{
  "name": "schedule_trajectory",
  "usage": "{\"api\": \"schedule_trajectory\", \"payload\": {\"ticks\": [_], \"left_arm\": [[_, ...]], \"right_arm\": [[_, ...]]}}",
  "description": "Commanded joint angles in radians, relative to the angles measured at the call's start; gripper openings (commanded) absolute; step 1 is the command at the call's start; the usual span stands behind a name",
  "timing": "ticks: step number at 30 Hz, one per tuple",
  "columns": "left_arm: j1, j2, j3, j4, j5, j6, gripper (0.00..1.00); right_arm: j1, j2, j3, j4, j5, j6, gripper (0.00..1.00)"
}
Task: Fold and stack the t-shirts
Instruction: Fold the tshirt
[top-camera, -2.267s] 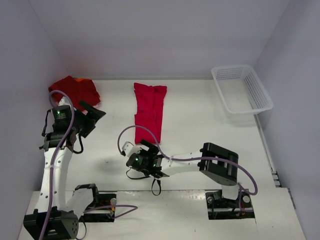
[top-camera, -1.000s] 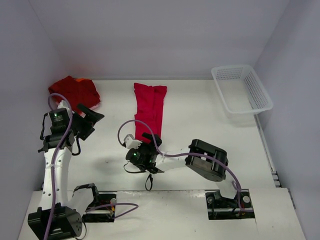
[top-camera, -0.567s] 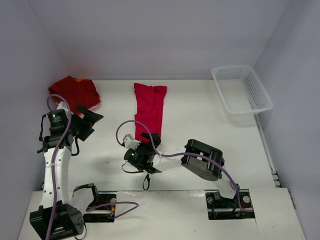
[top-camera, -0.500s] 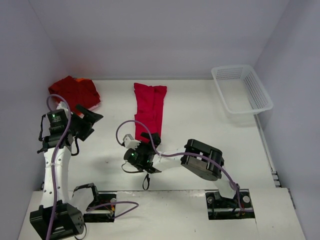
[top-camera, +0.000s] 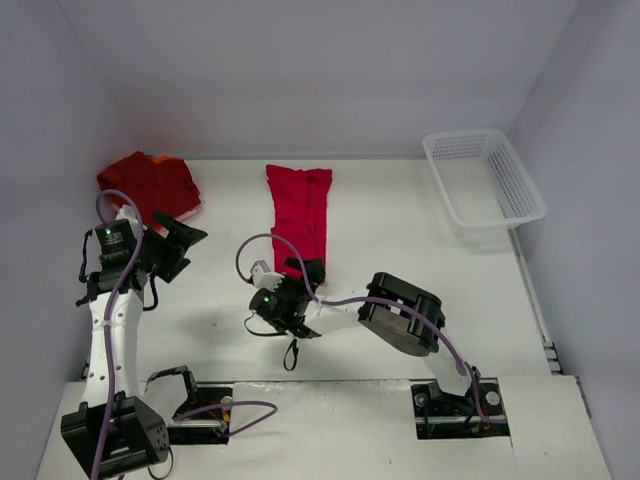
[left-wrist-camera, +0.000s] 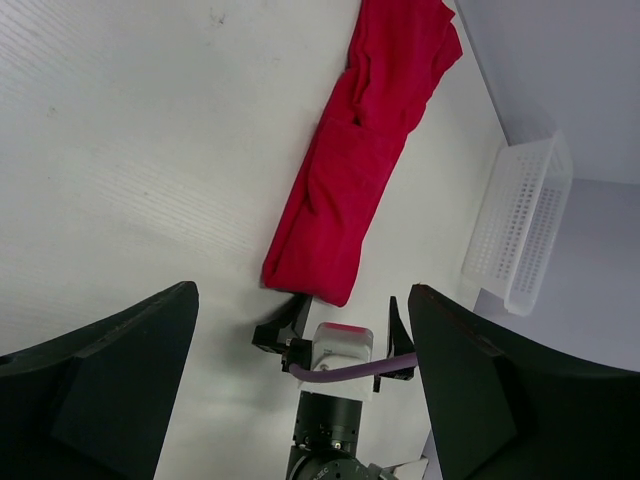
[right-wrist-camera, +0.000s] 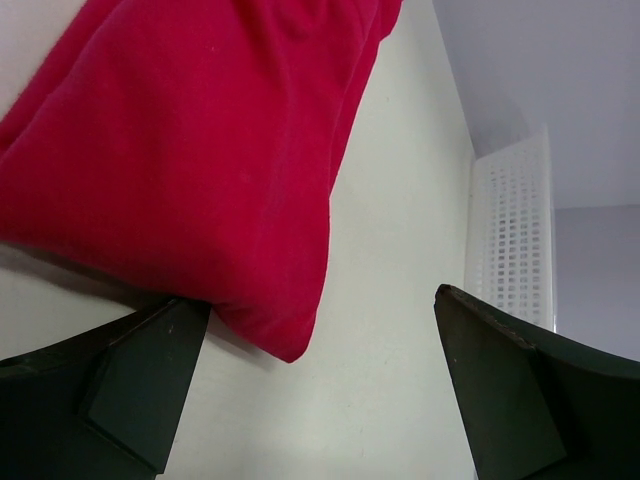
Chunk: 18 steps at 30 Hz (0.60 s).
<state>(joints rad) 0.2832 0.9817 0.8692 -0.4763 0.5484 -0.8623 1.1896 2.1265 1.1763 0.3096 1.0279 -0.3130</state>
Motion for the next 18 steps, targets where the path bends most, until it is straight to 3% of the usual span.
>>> {"api": "schedule_trajectory", "payload": {"ticks": [1,13,18], "left_arm": [[0.011,0.000,0.011,0.062,0.025,0.019,0.81],[0.028,0.020,0.001,0.077,0.035,0.023,0.81],[0.036,0.031,-0.009,0.090,0.041,0.023,0.81]], "right_arm": [[-0.047,0.119,-0.063,-0.207,-0.216,0.020,0.96],[-0.074,0.142,-0.017,-0.170,-0.221,-0.052,0.96],[-0.079,0.148,-0.012,-0.156,-0.233,-0.069,0.90]]}}
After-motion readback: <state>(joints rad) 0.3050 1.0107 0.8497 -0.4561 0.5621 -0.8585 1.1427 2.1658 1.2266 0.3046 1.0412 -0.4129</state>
